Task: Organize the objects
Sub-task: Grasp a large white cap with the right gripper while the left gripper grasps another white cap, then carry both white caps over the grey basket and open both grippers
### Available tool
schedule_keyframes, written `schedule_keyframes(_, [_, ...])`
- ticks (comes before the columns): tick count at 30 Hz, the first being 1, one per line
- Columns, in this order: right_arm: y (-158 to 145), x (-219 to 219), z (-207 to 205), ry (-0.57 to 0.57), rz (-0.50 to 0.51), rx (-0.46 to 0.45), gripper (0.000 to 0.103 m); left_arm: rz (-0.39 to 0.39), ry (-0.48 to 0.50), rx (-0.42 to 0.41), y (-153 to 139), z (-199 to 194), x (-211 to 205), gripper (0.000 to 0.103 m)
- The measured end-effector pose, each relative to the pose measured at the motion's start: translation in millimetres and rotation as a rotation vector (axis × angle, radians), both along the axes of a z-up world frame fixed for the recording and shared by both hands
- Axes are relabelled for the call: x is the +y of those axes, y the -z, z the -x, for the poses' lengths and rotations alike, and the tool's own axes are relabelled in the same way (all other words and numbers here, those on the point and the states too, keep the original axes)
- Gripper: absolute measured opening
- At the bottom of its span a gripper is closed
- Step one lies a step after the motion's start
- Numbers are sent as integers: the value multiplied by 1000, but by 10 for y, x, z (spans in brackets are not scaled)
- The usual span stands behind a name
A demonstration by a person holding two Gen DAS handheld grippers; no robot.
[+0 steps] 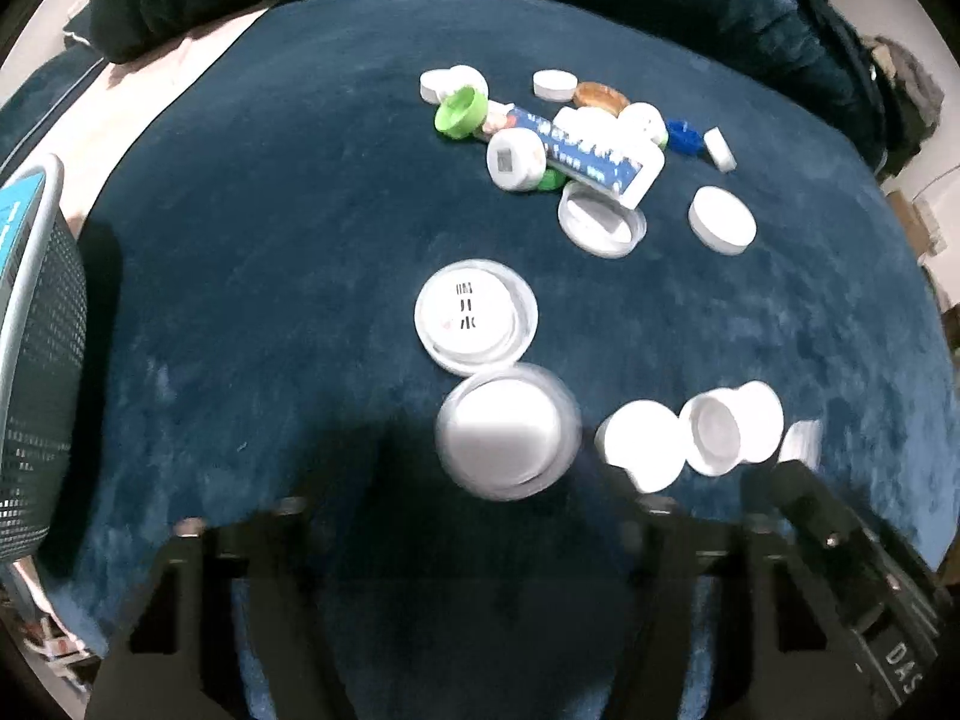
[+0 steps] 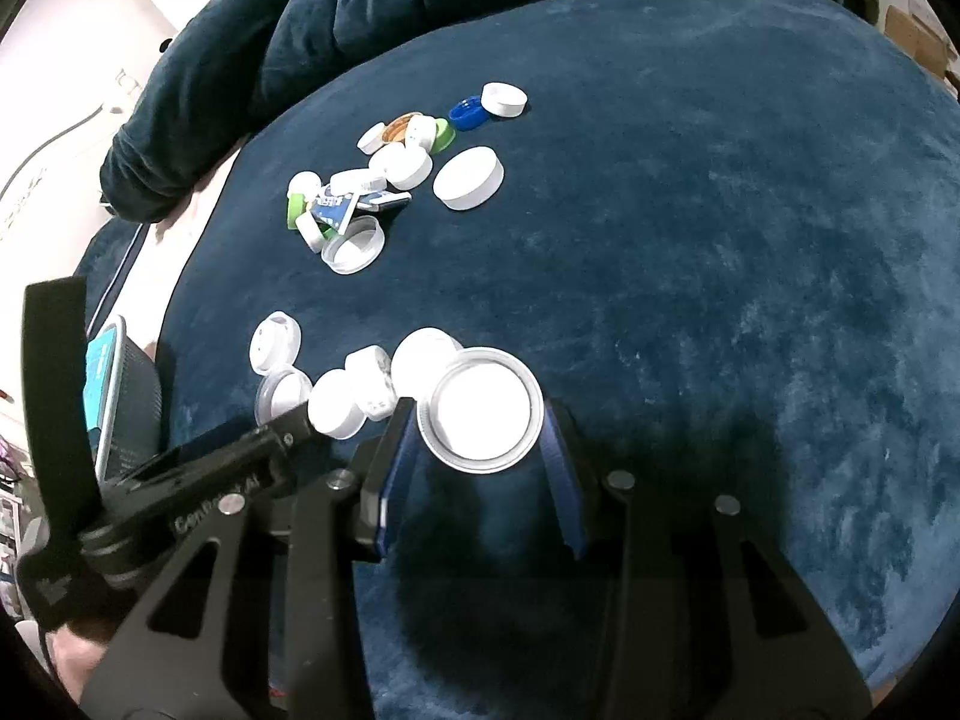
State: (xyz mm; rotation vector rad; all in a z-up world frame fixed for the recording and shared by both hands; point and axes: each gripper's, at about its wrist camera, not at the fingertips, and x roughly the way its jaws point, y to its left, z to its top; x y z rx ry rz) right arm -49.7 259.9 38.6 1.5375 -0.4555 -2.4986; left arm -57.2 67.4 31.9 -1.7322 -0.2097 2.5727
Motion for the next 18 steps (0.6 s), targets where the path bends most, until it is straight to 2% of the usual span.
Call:
schedule_keyframes(1, [2,4,0,-1,0,0,42,-2,1,7,-21,-18,-15,41])
schedule_keyframes(4, [-12,5,3,-1,1,5,42,-35,1,4,-76,-77,-72,41])
schedule_keyframes(9, [-147,-102,-2,-4,28,28,42,-15,10,28,-276,-252,-208,41])
schedule_keyframes(13, [-340,-365,-17,-47,51,70,42,8,-11,85,-570,-403,-450,41])
schedule_keyframes(18, [-522,-868,-57,-133,72,99,42,20,-100,156,-889,-590,-985,41])
